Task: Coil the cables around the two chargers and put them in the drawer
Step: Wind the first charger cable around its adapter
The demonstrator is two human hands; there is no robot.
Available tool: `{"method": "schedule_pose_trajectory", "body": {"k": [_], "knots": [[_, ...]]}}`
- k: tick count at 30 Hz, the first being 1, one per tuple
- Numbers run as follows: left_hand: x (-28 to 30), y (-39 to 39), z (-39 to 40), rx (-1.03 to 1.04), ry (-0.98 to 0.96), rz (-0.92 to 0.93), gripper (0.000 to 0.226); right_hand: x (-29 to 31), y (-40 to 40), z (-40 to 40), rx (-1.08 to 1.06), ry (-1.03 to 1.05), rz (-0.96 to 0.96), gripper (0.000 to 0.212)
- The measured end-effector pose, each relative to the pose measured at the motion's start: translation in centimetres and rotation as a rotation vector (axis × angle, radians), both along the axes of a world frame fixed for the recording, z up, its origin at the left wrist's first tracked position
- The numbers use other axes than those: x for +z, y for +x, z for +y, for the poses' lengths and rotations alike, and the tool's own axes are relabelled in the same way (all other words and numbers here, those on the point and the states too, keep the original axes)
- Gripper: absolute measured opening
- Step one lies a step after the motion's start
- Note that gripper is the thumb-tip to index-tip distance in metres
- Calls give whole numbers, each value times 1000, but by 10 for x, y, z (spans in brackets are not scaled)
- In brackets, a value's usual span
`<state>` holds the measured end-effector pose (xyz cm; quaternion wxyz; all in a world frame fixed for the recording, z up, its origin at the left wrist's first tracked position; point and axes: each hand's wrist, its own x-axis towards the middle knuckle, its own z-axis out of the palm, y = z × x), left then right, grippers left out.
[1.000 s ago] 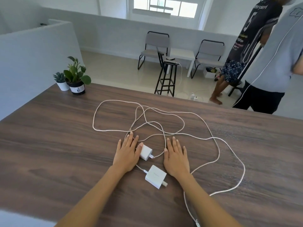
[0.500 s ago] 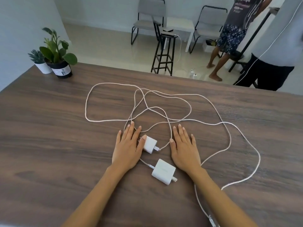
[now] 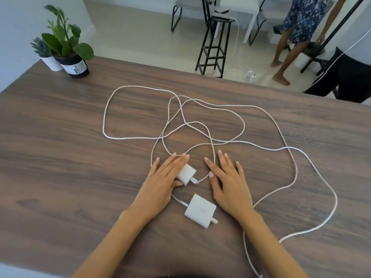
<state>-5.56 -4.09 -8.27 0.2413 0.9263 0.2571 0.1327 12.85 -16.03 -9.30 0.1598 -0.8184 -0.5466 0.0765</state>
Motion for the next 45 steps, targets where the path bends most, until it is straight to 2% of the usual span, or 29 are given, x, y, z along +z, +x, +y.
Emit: {"method": "schedule_pose_trajectory", "body": {"k": [4,8,18,27,30,34,39,42,45], "knots": [[1,4,2,9,-58,-51,60,1,2,-1,-3,21,31,48],[6,3,7,115,-212,-116,60,2,3,-1,10,63,105,44],[19,-4,-1,169,-307,-67,51,5,6,3,40,179,254,28],[52,-4,2,312,-536,-331,54,28,15,11,13,370,387,16],[56,-11,8,367,-639,-393,53,43,17,13,-31,443,480,18],[65,-19,16,432,-685,-462,48,68,28,9,-114,394,598,25],[74,-13,17,424,-761,-479,42,85,29,5,-214,414,660,15],[83,-2,11,407,-851,-536,45,92,34,2,-293,481,679,16],[89,8,5,405,-847,-572,43,98,42,-4,-328,503,748,15]]}}
